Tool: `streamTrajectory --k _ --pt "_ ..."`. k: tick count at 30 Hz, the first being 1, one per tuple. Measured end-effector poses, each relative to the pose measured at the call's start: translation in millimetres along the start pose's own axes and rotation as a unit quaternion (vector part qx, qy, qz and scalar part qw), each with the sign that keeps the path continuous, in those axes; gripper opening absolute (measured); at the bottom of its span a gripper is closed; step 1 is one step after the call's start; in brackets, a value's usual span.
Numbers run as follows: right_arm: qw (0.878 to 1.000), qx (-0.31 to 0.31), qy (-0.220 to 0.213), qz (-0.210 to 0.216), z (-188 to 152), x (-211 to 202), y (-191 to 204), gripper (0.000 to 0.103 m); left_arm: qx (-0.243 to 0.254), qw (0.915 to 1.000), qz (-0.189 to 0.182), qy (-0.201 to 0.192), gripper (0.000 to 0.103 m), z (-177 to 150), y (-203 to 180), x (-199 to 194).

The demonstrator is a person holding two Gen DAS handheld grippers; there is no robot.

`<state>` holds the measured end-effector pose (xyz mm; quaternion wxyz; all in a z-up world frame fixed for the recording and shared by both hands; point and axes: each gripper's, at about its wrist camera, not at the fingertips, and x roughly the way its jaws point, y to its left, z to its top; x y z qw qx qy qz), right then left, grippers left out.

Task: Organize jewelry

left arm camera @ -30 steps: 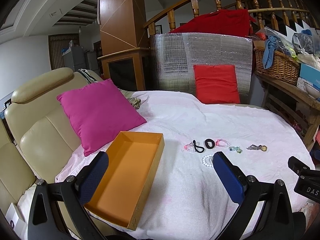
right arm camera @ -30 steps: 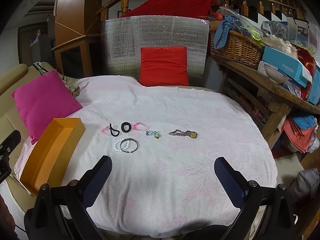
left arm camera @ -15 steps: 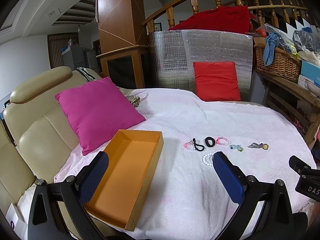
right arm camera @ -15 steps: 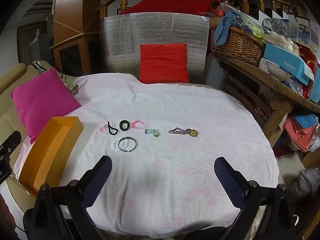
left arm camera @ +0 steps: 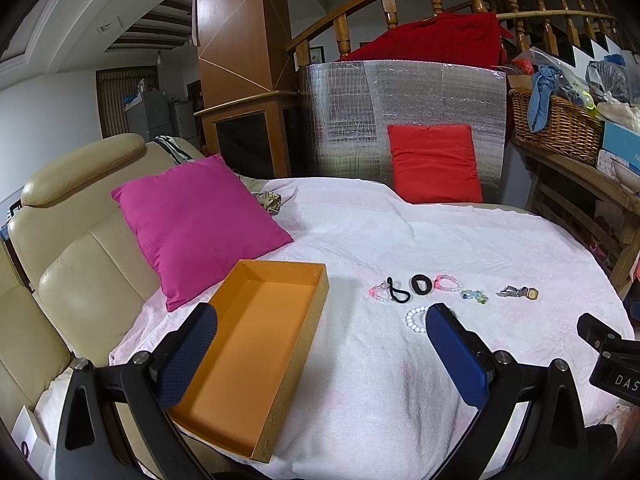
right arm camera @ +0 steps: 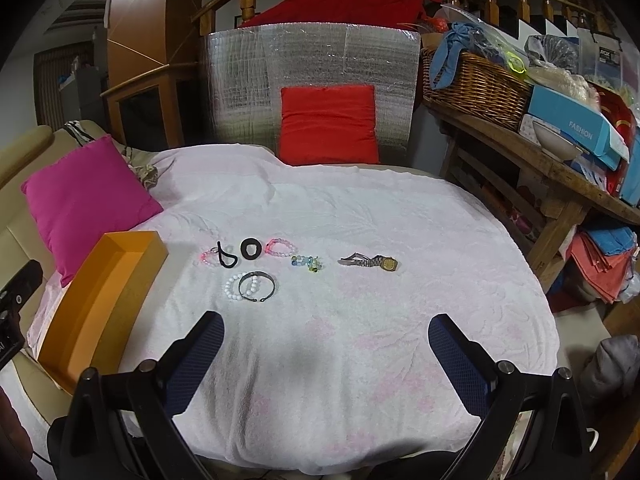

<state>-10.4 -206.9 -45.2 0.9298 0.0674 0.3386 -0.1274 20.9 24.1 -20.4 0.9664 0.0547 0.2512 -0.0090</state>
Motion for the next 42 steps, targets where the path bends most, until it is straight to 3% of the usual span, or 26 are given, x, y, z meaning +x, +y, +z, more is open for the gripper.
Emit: streamTrajectory --k 17,26,32,36,39,42 --pt "1.000 -0.008 0.010 -0.012 2.0 19.2 -3.4 0.103 0.009 0.9998 -0.007 0.015 0.103 -0.3 -14.5 23.3" --pt "0.999 -0.010 0.018 -0.024 5.6 42.5 -15.7 0.103 0.025 0.9985 -0.021 0.044 0.103 -4.3 -42.1 60.6" --pt "0.999 -0.006 0.029 -0.027 8.0 66.1 -27.9 0.103 0.025 0.9960 -0.055 0.067 0.103 -10.7 -58.1 100.3" --pt "0.999 0.016 0.023 0.017 7.0 90.3 -52.6 0.103 0.023 0.9910 -0.092 0.094 0.103 -18.7 -69.2 144.2" --pt "0.997 0.041 0.022 0.061 1.7 116.2 -80.2 0.103 0.019 0.9891 -0.095 0.111 0.103 -28.0 -74.1 175.1" --pt "0.995 0.048 0.034 0.078 -4.0 148.2 -100.6 0.103 0.007 0.9863 -0.102 0.129 0.102 -33.4 -77.5 199.3"
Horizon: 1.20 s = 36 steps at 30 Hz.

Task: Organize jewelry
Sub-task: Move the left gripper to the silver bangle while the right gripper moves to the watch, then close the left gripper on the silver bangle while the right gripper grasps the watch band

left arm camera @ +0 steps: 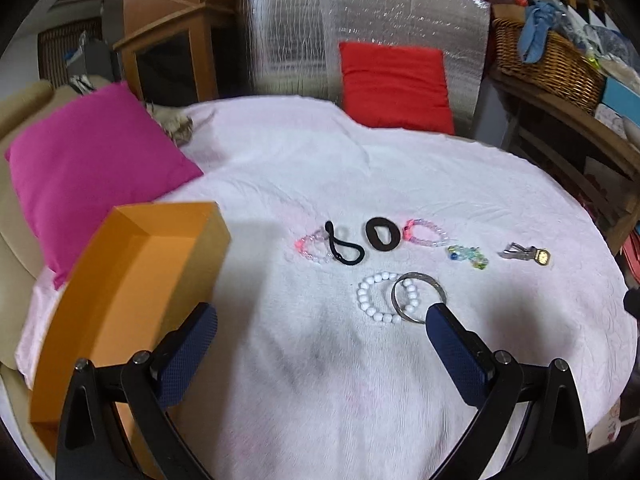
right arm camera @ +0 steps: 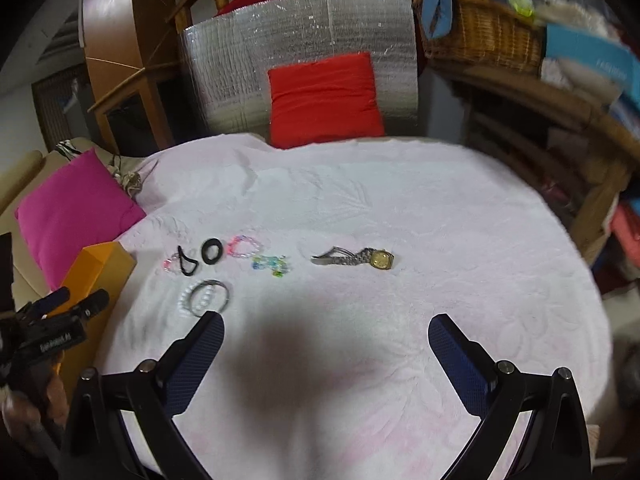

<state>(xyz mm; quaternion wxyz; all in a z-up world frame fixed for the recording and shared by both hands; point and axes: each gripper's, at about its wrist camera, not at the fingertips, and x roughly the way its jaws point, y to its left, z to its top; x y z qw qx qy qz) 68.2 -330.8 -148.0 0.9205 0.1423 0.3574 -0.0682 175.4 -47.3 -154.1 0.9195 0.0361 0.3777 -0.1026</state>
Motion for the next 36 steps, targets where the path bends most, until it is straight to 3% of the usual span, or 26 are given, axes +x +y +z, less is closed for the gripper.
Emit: streamTrajectory --k 3,8,10,12,15,22,26,28,29,31,36 --pt "0.999 0.028 0.014 0.023 3.9 26.3 -21.9 0.101 -0.005 0.9992 -0.035 0.018 0.092 1.5 -6.1 20.3" --pt "0.997 0.050 0.031 0.044 20.2 65.3 -36.7 0.086 0.009 0.9941 -0.085 0.066 0.062 -1.8 -21.1 52.9" --pt "0.997 0.045 0.048 0.044 26.0 86.1 -38.8 0.074 0.009 0.9907 -0.109 0.081 0.060 -4.1 -25.1 60.2" --pt "0.996 0.045 0.066 0.039 32.6 110.2 -41.7 0.064 0.018 0.9903 -0.110 0.084 0.060 -6.5 -30.4 64.9" --pt "0.997 0.042 0.070 0.012 43.3 137.8 -49.6 0.064 0.019 0.9871 -0.126 0.097 0.060 -6.9 -31.0 70.9" --pt "0.993 0.066 0.097 0.022 52.8 179.7 -63.9 0.064 0.010 0.9790 -0.157 0.129 0.060 -5.9 -28.5 89.1" --pt "0.992 0.068 0.102 0.031 54.7 193.5 -60.0 0.056 0.024 0.9739 -0.182 0.134 0.060 -2.1 -39.6 92.3" --pt "0.992 0.072 0.099 0.037 55.2 193.9 -60.6 0.045 0.028 0.9716 -0.190 0.139 0.059 -0.8 -43.9 96.0" --pt "0.991 0.081 0.100 0.046 55.2 194.2 -61.7 0.037 0.025 0.9702 -0.195 0.142 0.054 0.0 -45.0 98.2" --pt "0.990 0.081 0.102 0.056 55.2 193.9 -58.9 0.031 0.019 0.9666 -0.210 0.146 0.046 1.7 -46.1 102.7" --pt "0.984 0.072 0.129 0.100 49.4 187.0 -45.5 0.031 0.010 0.9642 -0.220 0.148 0.034 4.0 -45.2 110.1"
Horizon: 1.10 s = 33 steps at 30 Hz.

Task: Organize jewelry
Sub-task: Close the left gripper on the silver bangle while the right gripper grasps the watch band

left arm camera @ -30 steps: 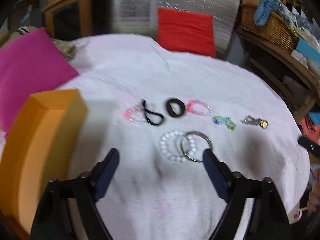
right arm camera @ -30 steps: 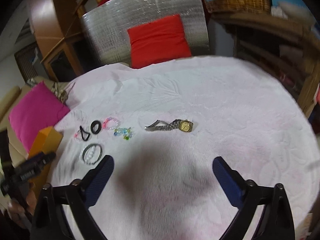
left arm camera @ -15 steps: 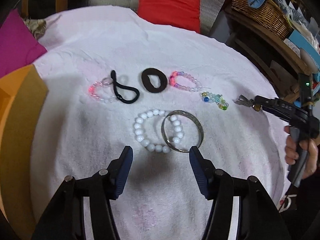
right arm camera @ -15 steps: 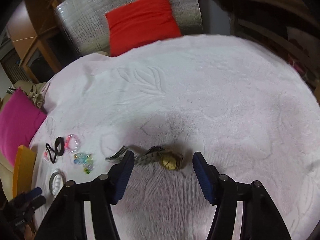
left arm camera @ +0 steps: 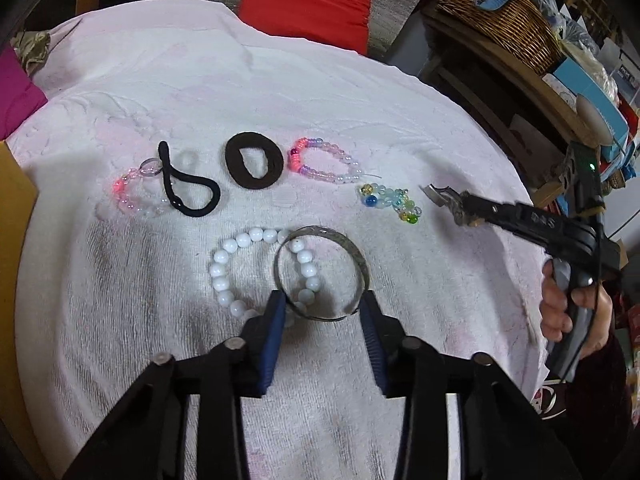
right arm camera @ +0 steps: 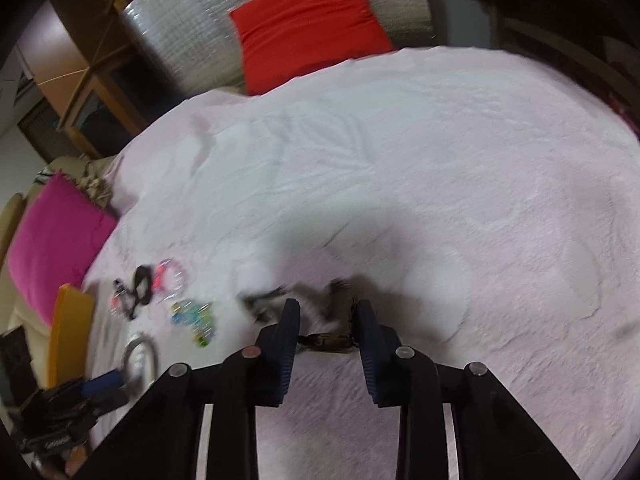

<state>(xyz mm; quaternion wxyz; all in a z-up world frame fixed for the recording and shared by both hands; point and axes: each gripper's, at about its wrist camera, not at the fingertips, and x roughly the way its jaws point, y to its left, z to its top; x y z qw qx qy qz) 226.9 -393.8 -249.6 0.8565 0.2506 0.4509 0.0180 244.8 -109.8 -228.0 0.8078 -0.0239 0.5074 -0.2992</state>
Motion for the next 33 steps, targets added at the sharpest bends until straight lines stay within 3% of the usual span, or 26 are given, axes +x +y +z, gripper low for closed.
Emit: streamTrajectory --k 2,5,10,11,12,14,16,18,19,20,21,23,26,29,32,33 --pt "1.000 -0.008 0.016 0.012 -4.9 -1.0 6.2 0.031 -0.015 0.9995 -0.028 -0.004 0.026 -1.7 5.7 -1.8" --pt "0.998 -0.027 0.039 0.034 -13.6 -5.7 15.7 0.026 -0.037 0.9970 -0.067 -0.006 0.026 -3.7 13.1 -3.2" --pt "0.999 -0.029 0.019 0.028 -13.7 -17.4 14.4 0.027 -0.038 0.9982 -0.043 -0.013 0.026 -0.8 12.9 -3.0" --pt "0.999 -0.029 0.011 0.016 -12.4 -18.5 14.0 0.036 -0.039 0.9983 -0.040 -0.014 0.026 0.5 12.0 -3.1" --pt "1.000 -0.030 0.005 0.006 -11.9 -20.7 14.4 0.057 -0.038 0.9986 -0.034 -0.013 0.026 1.9 11.9 -2.0" --pt "1.000 -0.026 -0.009 -0.001 -10.4 -20.4 14.2 0.079 -0.041 0.9986 -0.032 -0.010 0.026 4.3 13.6 -1.0" --pt "1.000 -0.024 -0.011 0.009 -8.1 -19.1 13.0 0.079 -0.047 0.9983 -0.034 -0.010 0.026 5.5 16.1 -0.3" --pt "1.000 -0.026 -0.001 0.002 -7.5 -14.0 14.3 0.070 -0.048 0.9984 -0.029 -0.009 0.026 6.9 18.2 2.3" --pt "1.000 -0.029 0.007 0.004 -8.4 -10.3 16.1 0.062 -0.049 0.9984 -0.027 -0.006 0.026 7.4 19.6 3.2" --pt "0.999 -0.038 0.023 0.005 -9.8 -4.0 19.2 0.045 -0.051 0.9983 -0.027 -0.003 0.026 8.1 20.0 3.2" --pt "0.998 -0.051 0.031 -0.008 -12.1 -0.2 23.0 0.040 -0.053 0.9983 -0.026 0.000 0.026 8.1 20.7 4.7" --pt "0.996 -0.077 0.027 -0.025 -16.2 1.5 31.4 0.039 -0.053 0.9982 -0.026 0.007 0.026 8.6 20.1 9.7" --pt "0.995 -0.090 0.024 -0.029 -19.2 2.4 36.7 0.022 -0.053 0.9982 -0.029 0.006 0.025 9.7 19.4 13.4" --pt "0.994 -0.103 0.023 -0.039 -21.6 2.4 41.8 0.021 -0.055 0.9971 -0.053 0.000 0.014 11.0 19.0 14.6" --pt "0.994 -0.104 0.031 -0.029 -24.5 -3.2 44.3 0.007 -0.048 0.9970 -0.061 -0.001 0.012 10.6 11.8 16.1" --pt "0.993 -0.107 0.034 -0.030 -26.1 -4.5 46.1 0.007 -0.043 0.9972 -0.062 -0.002 0.012 10.7 8.2 17.4"
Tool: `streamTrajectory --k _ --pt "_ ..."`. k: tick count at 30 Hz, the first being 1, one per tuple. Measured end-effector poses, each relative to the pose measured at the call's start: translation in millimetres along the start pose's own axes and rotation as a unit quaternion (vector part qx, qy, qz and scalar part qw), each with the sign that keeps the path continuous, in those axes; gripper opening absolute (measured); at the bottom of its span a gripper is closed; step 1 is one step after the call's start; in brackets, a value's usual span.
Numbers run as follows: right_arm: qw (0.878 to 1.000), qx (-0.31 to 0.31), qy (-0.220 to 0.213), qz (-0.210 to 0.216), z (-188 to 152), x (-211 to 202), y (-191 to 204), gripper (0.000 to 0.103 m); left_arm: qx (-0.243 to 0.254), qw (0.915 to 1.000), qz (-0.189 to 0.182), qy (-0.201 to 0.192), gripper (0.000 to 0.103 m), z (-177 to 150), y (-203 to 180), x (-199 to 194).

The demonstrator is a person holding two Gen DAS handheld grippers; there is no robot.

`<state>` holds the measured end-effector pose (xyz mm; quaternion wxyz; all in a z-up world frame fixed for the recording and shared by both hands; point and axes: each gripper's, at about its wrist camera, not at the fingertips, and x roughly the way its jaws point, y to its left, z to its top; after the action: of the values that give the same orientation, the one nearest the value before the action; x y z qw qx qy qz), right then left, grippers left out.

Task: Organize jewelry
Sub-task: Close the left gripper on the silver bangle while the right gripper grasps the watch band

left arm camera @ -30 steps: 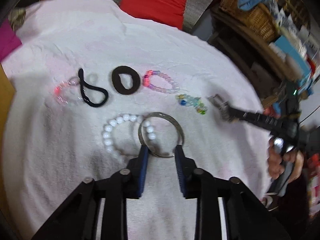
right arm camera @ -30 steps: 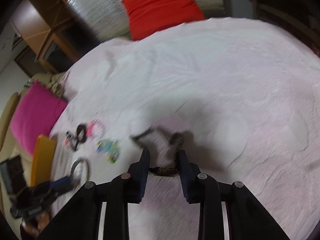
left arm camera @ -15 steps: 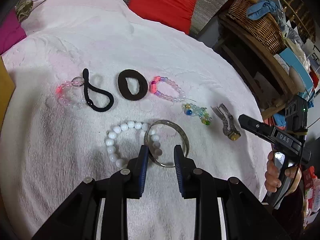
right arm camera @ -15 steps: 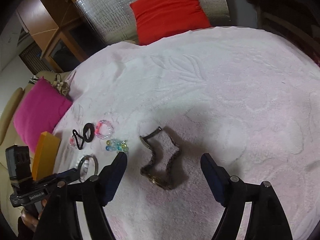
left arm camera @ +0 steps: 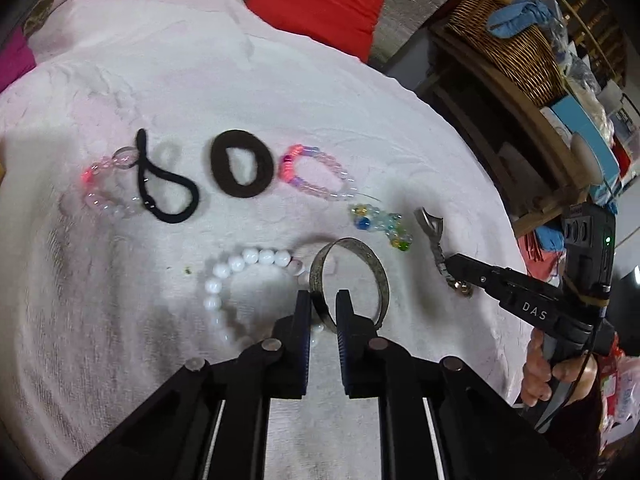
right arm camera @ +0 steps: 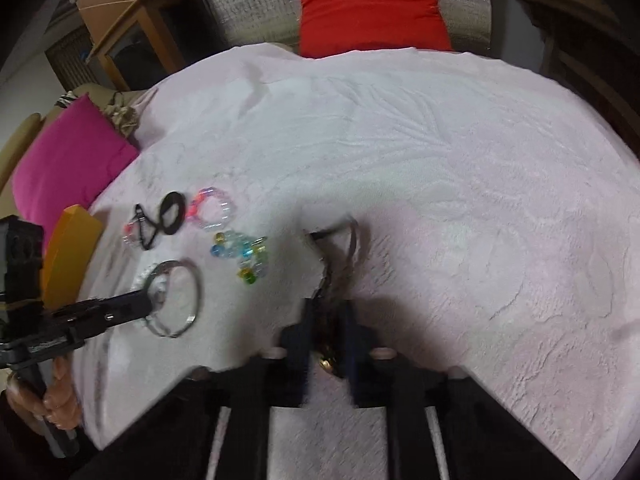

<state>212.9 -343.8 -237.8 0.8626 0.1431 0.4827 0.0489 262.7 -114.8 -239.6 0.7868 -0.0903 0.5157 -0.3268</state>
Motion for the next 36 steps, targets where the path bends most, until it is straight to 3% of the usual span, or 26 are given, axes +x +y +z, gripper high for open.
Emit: streamTrajectory --k 3,9,13,17,24,28,32,36 --pt "1.000 0.000 0.009 0.017 -5.7 -6.8 -1.8 0.007 0.028 0.9992 -0.029 -0.004 0.010 -2.1 -15.9 1.6" --pt "0.998 0.033 0.021 0.046 -20.1 -22.1 -18.4 0.007 0.075 0.9961 -0.039 0.024 0.010 -9.7 -39.5 13.8" --pt "0.997 0.053 0.029 0.052 -22.8 -22.8 -28.4 0.007 0.099 0.9935 -0.023 0.051 0.010 -16.1 -50.4 27.3" --pt "0.995 0.069 0.044 0.062 -20.1 -18.9 -29.0 0.010 0.100 0.9936 -0.011 0.051 0.013 -15.7 -56.7 30.1" --pt "0.993 0.091 0.024 0.067 -16.6 -25.5 -34.2 0.031 0.095 0.9944 -0.009 0.045 0.019 -12.9 -66.1 36.5" --pt "0.991 0.094 0.022 0.093 -16.6 -25.9 -33.2 0.031 0.115 0.9924 0.004 0.043 0.018 -17.7 -73.7 39.7" --pt "0.992 0.088 0.000 0.088 -12.3 -27.0 -25.3 0.031 0.135 0.9900 -0.004 0.040 0.007 -22.3 -85.4 39.5" --pt "0.995 0.072 -0.017 0.072 -3.5 -20.9 -13.3 0.031 0.151 0.9881 -0.003 0.028 0.006 -26.4 -92.2 31.5"
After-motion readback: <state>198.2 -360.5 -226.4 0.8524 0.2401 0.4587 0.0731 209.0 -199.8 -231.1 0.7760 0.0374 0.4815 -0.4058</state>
